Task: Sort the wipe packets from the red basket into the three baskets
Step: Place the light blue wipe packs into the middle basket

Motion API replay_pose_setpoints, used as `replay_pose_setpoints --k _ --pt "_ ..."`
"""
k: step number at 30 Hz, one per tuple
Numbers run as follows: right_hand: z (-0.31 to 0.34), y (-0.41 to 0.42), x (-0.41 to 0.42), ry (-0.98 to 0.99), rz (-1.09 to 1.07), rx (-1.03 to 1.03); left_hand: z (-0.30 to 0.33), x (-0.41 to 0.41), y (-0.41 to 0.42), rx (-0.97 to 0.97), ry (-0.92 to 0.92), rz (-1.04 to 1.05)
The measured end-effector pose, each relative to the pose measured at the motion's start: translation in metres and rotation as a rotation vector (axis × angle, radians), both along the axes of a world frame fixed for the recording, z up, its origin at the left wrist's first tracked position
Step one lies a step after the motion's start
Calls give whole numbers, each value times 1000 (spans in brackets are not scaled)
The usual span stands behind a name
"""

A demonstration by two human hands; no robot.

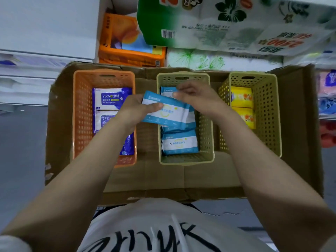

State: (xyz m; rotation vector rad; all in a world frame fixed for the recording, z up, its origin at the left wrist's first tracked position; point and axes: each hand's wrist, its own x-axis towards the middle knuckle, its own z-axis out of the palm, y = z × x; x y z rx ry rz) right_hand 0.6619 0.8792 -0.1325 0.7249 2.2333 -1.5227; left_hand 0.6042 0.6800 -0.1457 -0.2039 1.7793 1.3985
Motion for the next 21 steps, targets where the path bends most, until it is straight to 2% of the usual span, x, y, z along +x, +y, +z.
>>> replay_pose_setpoints --k 2,3,5,7,10,13,17,21 --pt "5 6 -10 -114 194 -33 -1 1 12 23 18 17" --pt "3 9 -12 -137 225 -11 -2 1 17 13 49 37" --pt "-3 17 -17 -111 188 84 -10 3 21 -80 180 48" --pt "-11 26 -21 -55 133 284 -22 8 22 -181 274 14" --pt "-31 37 -30 -57 171 499 -35 18 22 -199 223 -22" --pt "-57 34 -38 -56 272 516 -42 22 21 -144 164 24" --pt "-84 20 -38 26 204 572 -43 21 17 -40 65 64" --pt "-98 9 -20 87 204 897 -41 21 19 -25 45 74"
